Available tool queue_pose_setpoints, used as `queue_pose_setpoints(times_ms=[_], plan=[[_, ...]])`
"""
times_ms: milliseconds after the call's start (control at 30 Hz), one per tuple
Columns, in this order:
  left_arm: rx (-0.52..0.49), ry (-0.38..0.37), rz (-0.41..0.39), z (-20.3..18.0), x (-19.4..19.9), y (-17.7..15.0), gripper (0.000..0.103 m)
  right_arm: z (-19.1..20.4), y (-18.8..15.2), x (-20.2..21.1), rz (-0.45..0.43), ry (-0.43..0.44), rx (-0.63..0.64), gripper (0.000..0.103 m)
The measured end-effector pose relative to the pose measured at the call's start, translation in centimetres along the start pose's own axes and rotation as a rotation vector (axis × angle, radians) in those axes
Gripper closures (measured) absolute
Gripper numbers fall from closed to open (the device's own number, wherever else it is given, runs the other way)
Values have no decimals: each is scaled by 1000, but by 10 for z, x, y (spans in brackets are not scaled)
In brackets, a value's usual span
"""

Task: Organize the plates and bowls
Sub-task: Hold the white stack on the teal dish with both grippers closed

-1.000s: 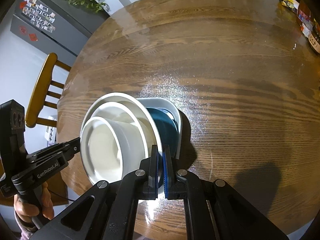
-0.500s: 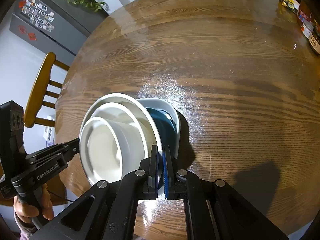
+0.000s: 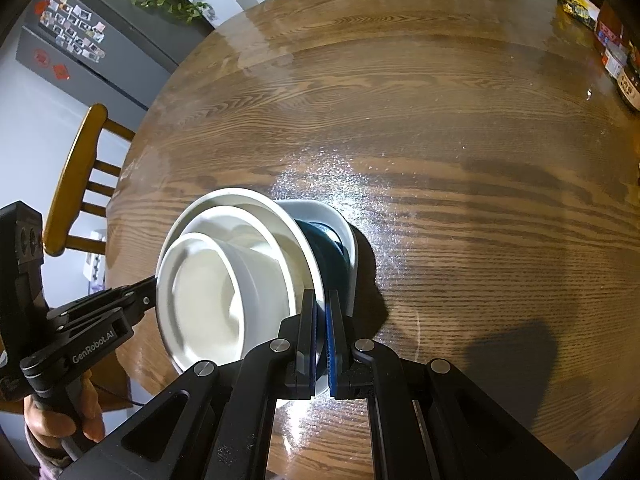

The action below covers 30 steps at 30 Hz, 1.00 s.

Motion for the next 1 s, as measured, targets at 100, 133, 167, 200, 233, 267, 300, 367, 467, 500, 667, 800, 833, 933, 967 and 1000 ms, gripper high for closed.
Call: queue_pose_setpoints(times_ms=[100,133,167,200,233,267,300,367,467,500,667,800,833,933,967,1000], plan=[[0,-1,1,-1,0,1,103,1,0,0,-2,0,0,98],[-1,0,1,-1,0,1,103,0,0,-1,-1,0,0,98],[0,1,0,-2,0,1,103,1,-1,0,-2,1,-3,98],[0,1,0,-1,0,1,103,1,-1,-1,-2,1,-3,98],[-1,2,0,-1,0,1,103,1,-1,-1,-3,-1,-3,98],[-2,3,0,-1,0,1,103,1,-1,-1,-3,-1,-4,98],[-2,2,1,0,0,0,103,1,-1,-1,-4,-1,-4,98],[-4,3,0,0,-1,0,103,1,-2,-1,-4,-1,-5,98],[-5,2,0,0,-1,1,103,1,-1,-1,-4,0,-6,98],[-6,3,0,0,-1,1,103,2,-2,-1,-4,0,-8,98],[-7,8,-2,-1,-2,3,102,0,0,-1,-6,-3,-11,98],[-10,11,-7,-1,-1,2,102,2,-1,-1,-9,-5,-12,98],[-12,14,-8,-1,-2,2,102,2,-1,-1,-10,-6,-13,98],[-14,18,-11,-2,-2,3,102,2,-1,-1,-11,-9,-16,98],[-13,17,-11,-2,-2,3,102,2,-1,-2,-12,-10,-15,98],[-14,18,-12,-2,-2,3,102,2,-1,-2,-12,-9,-16,98]])
Point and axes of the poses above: each gripper's, at about its wrist camera, not at the fingertips, and x roughly against the way its jaws point, z to its left, y to its top, the point moved 6 cm from there along -x, roughly the way its jaws point, and after that the axes turned 7 degrees about y, right-handed, at the moved point
